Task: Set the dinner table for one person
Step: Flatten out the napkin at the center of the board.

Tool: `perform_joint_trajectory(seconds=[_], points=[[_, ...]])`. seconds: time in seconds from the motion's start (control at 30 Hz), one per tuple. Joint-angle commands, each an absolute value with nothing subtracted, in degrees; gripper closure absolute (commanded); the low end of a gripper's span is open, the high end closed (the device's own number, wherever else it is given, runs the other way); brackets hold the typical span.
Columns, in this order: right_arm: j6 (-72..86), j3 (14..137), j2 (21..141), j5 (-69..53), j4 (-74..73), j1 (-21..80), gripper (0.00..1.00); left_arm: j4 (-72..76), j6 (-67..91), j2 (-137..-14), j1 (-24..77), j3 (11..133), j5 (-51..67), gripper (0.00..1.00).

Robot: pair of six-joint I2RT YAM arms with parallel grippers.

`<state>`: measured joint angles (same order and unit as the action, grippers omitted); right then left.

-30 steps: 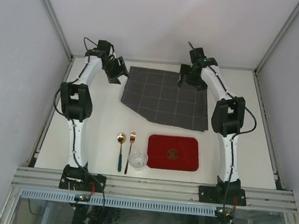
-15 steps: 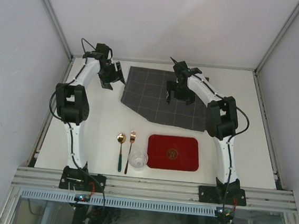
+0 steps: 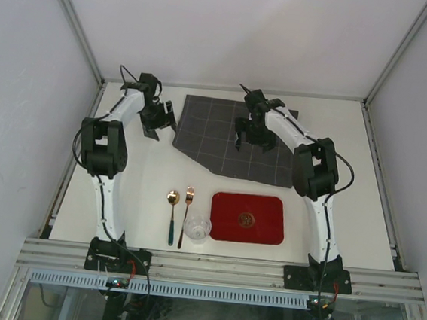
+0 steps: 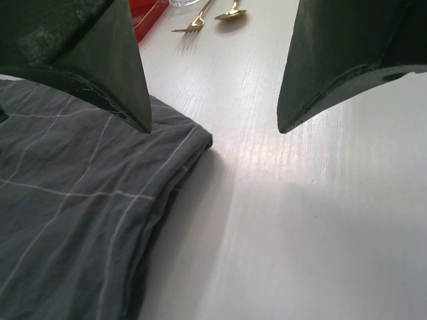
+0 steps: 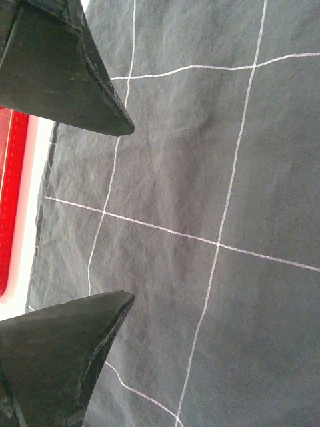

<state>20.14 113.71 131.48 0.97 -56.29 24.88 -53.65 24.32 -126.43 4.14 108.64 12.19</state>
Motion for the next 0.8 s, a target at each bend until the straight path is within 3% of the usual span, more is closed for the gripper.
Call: perform_joint_trajectory(seconds=[0.0,0.77], points=[[20.13,115.18,131.9,0.17,-54.82,24.58,0.01,-52.0,22.91,-123.82,4.25,106.99,13.89,0.2],[19.61,116.71,135.29,-1.71,-54.17,22.12,0.01,-43.94,26.54,-130.95,5.11,108.45,26.72,0.22]])
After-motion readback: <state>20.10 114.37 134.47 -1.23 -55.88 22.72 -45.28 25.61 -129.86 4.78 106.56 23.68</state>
